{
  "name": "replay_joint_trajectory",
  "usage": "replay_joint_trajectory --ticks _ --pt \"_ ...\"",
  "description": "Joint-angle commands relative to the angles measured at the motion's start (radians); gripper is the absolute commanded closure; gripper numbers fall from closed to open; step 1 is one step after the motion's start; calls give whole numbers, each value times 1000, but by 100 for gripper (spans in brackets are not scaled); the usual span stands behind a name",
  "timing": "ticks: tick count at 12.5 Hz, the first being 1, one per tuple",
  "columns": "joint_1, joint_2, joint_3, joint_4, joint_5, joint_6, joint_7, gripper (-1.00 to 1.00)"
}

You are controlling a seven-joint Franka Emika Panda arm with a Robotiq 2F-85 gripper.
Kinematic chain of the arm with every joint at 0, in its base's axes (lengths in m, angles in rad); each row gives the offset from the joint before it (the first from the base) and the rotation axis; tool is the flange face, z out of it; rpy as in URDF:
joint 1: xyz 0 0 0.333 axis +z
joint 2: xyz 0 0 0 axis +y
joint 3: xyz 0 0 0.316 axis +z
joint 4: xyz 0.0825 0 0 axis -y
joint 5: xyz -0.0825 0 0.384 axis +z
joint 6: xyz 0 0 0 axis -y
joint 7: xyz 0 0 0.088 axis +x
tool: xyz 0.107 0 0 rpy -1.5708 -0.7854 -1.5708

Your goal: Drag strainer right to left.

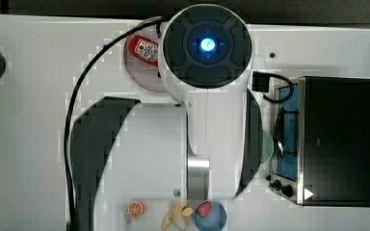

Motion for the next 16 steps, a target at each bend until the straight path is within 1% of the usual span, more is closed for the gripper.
replay_joint_trajectory --ticks 1,2,3,5,8,10,16 --pt "-53 -418 -61 -216 -28 -213 -37 -60" --pt "-53 -417 -61 -217 -28 -213 -37 -82" --pt "-53 -414 -59 -218 -28 -211 -37 -99" --pt "-50 -393 -51 -229 -28 -210 -37 -100" --pt "-48 -322 -26 -289 -28 -173 -5 -100" --pt "-47 -258 -10 -343 -28 -73 91 -100" --pt "-46 -44 20 -483 -28 308 459 -100"
